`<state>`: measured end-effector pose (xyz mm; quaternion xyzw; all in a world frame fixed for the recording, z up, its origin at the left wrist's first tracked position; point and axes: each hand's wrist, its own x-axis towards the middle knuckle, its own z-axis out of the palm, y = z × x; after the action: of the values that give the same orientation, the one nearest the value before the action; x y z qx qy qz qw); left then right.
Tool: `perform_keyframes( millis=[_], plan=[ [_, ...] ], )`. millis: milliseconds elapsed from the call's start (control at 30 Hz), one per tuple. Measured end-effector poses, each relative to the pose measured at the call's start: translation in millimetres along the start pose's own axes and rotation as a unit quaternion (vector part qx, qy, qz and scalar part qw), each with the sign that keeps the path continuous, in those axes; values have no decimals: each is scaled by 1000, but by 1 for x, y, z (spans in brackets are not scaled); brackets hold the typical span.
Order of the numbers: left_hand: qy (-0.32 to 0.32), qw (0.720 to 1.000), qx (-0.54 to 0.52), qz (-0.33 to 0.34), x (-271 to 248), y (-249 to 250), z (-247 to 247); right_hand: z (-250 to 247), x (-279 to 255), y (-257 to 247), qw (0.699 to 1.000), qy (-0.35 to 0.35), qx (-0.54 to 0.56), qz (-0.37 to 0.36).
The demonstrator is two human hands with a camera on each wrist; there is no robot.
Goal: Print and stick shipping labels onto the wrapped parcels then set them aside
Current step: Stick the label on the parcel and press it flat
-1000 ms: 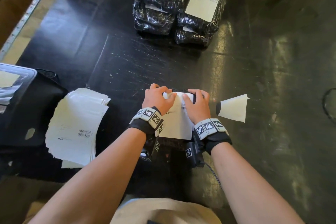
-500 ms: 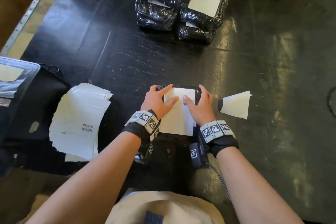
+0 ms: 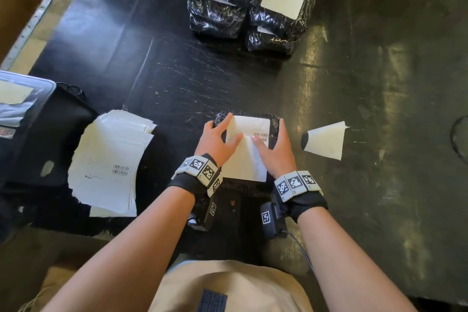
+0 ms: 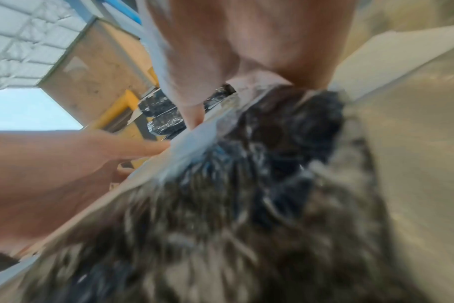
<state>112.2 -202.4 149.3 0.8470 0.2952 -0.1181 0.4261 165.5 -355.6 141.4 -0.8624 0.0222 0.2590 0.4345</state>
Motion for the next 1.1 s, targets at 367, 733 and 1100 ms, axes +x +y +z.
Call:
perform_keyframes(
  millis=[367,733,1100],
  plan=[
    [42,999,19,-8,-4,0,7,0,-4,-3,999,28,34,4],
    [22,1000,5,-6,-4,-1,4,1,-9,-2,998,20,51,6],
    [9,1000,21,9,-27,-14,9,13,-30,9,999,31,14,14]
  ],
)
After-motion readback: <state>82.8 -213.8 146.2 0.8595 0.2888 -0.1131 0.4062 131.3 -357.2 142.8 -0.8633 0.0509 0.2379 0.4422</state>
